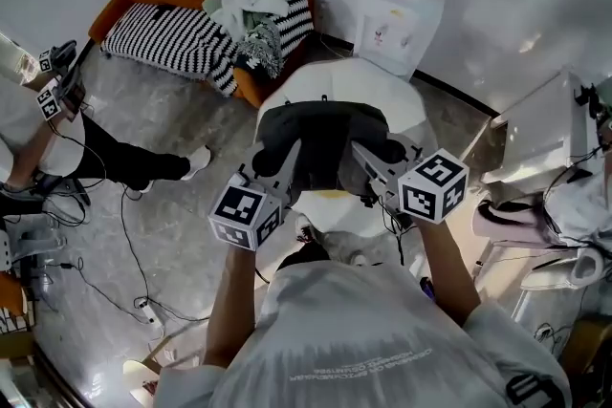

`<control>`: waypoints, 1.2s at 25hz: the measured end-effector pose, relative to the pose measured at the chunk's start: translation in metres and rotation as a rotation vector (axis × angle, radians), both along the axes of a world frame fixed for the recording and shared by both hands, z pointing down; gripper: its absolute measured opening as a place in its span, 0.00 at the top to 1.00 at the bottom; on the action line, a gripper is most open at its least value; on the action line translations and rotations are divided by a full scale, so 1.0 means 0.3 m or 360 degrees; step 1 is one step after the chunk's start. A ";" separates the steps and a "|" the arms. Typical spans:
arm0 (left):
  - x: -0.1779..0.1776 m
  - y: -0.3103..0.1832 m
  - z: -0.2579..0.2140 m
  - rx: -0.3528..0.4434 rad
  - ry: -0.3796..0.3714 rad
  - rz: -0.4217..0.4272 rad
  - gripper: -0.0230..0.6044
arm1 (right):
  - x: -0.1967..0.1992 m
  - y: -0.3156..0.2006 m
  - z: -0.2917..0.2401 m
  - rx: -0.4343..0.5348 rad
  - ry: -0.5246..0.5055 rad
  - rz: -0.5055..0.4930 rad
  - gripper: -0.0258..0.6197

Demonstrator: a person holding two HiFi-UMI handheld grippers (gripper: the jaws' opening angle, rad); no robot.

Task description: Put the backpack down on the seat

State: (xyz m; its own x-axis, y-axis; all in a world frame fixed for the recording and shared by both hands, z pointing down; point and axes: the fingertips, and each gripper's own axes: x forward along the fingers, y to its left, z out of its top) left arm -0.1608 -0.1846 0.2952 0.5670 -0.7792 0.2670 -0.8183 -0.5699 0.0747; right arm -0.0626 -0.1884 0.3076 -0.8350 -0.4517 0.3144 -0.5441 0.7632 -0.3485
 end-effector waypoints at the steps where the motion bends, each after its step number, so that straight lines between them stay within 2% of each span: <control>1: -0.014 -0.021 0.010 -0.0004 0.0004 0.0004 0.87 | -0.013 -0.019 0.007 -0.0005 0.0007 0.0009 0.91; 14: -0.109 -0.176 0.159 -0.0178 0.0055 0.0070 0.87 | -0.114 -0.175 0.149 -0.0130 0.0078 0.0145 0.91; 19: -0.135 -0.211 0.229 -0.0170 0.0071 0.0065 0.87 | -0.136 -0.196 0.213 -0.0158 0.0090 0.0171 0.91; 30: -0.111 -0.266 0.367 -0.0202 0.0050 0.0091 0.87 | -0.108 -0.232 0.352 -0.0201 0.0065 0.0305 0.91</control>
